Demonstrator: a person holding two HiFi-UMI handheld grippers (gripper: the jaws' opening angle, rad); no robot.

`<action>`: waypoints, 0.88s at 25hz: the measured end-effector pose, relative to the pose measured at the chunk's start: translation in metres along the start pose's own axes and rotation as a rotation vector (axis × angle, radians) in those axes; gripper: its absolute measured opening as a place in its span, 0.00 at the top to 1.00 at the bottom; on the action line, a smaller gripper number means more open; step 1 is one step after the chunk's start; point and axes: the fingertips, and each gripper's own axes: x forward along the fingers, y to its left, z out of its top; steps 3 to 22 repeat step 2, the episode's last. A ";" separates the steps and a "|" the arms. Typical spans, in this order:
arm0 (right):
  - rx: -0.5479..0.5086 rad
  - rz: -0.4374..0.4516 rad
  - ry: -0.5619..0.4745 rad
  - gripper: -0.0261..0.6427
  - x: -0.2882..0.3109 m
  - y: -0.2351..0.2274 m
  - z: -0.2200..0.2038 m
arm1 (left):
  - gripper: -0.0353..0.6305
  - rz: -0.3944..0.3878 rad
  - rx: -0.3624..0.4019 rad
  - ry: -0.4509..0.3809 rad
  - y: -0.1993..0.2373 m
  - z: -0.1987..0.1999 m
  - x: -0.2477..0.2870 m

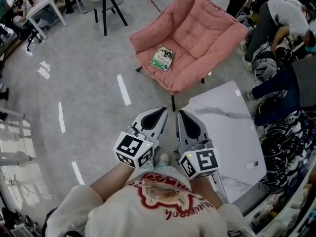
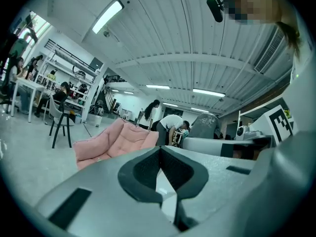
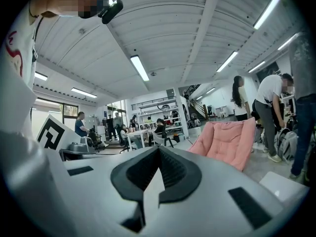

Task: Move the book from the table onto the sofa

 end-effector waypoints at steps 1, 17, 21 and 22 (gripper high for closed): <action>-0.001 -0.003 0.002 0.96 0.000 0.003 -0.001 | 0.94 -0.001 -0.002 0.000 0.001 0.000 -0.002; -0.001 -0.005 0.004 0.96 0.001 0.005 -0.002 | 0.94 -0.002 -0.003 -0.001 0.002 0.000 -0.005; -0.001 -0.005 0.004 0.96 0.001 0.005 -0.002 | 0.94 -0.002 -0.003 -0.001 0.002 0.000 -0.005; -0.001 -0.005 0.004 0.96 0.001 0.005 -0.002 | 0.94 -0.002 -0.003 -0.001 0.002 0.000 -0.005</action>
